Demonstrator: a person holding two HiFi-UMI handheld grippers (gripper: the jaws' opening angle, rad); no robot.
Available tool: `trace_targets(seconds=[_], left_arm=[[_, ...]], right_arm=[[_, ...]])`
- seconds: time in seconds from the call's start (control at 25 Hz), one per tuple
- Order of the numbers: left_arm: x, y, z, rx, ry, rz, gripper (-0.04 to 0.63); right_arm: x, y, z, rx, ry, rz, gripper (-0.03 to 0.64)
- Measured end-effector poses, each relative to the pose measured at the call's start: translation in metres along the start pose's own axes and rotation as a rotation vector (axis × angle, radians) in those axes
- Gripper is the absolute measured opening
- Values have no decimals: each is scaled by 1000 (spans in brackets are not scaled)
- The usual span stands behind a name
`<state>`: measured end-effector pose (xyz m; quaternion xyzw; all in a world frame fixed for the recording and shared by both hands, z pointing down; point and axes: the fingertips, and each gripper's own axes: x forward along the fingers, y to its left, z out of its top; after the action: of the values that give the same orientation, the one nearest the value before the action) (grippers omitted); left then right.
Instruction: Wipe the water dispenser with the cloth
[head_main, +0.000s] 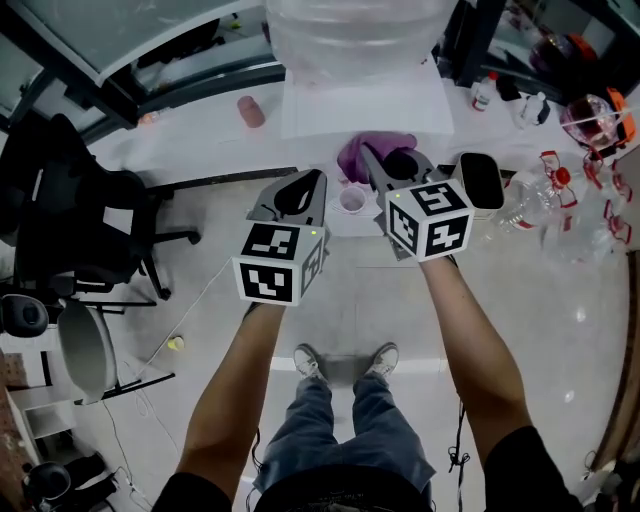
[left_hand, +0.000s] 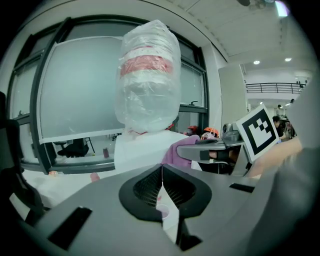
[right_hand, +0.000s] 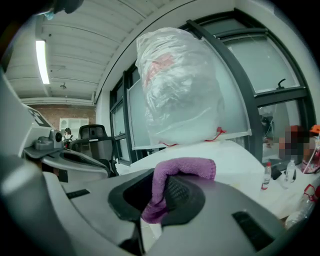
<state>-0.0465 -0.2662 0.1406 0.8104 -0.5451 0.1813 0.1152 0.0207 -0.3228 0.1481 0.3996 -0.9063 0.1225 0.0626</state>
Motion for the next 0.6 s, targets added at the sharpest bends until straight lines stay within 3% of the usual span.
trace_targets(seconds=[0.6], left_arm=[[39, -63, 21, 14, -21, -18, 28]], right_arm=[[-72, -101, 0, 24, -16, -112, 43]])
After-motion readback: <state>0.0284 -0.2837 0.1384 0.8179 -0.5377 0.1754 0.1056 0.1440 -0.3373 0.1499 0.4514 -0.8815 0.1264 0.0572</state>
